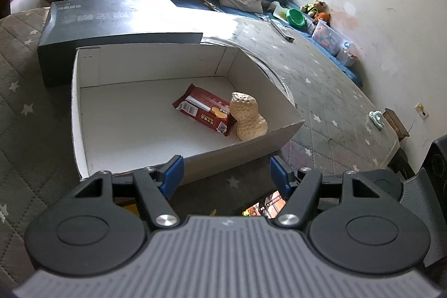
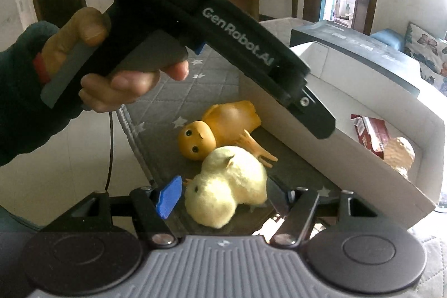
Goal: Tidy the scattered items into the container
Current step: 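Lower the right tool onto the yellow plush chick and close it, then carry the yellow plush chick into the box and open the right tool, then move the right tool back toward the yellow rubber duck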
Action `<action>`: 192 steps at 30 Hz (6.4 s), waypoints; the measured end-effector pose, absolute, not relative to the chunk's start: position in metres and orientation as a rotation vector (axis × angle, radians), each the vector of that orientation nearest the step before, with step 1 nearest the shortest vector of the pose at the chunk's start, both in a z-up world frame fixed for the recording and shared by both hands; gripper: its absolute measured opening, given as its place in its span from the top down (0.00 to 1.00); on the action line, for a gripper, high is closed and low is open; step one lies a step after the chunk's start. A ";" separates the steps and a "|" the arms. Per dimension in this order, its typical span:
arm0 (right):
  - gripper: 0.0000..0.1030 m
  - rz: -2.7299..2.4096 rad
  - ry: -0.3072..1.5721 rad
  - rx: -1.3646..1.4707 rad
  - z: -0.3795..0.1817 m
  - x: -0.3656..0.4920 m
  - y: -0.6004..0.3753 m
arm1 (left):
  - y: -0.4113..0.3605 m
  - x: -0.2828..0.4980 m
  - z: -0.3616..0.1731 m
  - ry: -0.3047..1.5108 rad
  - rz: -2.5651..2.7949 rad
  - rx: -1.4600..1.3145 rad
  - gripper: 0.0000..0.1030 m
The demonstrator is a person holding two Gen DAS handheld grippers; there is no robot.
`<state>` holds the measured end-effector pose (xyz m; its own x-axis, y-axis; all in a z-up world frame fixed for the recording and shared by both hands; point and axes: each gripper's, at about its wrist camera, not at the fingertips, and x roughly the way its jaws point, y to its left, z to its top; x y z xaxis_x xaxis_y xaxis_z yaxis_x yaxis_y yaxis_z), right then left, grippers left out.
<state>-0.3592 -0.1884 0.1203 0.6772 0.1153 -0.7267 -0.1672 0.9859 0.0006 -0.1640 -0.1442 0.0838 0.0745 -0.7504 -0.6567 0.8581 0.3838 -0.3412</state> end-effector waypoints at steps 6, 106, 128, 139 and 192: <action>0.38 0.150 0.829 -0.060 0.118 -0.366 -0.186 | -0.138 -0.172 0.085 0.865 -1.254 0.166 0.35; 0.60 0.066 0.881 -0.028 0.101 -0.216 -0.315 | -0.221 -0.035 0.053 0.981 -1.159 -0.028 0.35; 0.46 0.046 0.729 -0.030 0.148 -0.272 -0.290 | -0.181 -0.060 0.087 0.885 -1.139 -0.020 0.35; 0.40 0.132 0.688 -0.083 0.160 -0.322 -0.235 | -0.121 -0.103 0.110 0.817 -1.118 -0.028 0.35; 0.33 0.003 0.827 -0.093 0.105 -0.337 -0.184 | -0.085 -0.146 0.057 0.948 -1.088 0.080 0.34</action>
<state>-0.3372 -0.1844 0.1046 0.6775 -0.0339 -0.7347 -0.0388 0.9959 -0.0818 -0.1460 -0.0853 0.0574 0.1281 -0.7148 -0.6875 0.7787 0.5018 -0.3766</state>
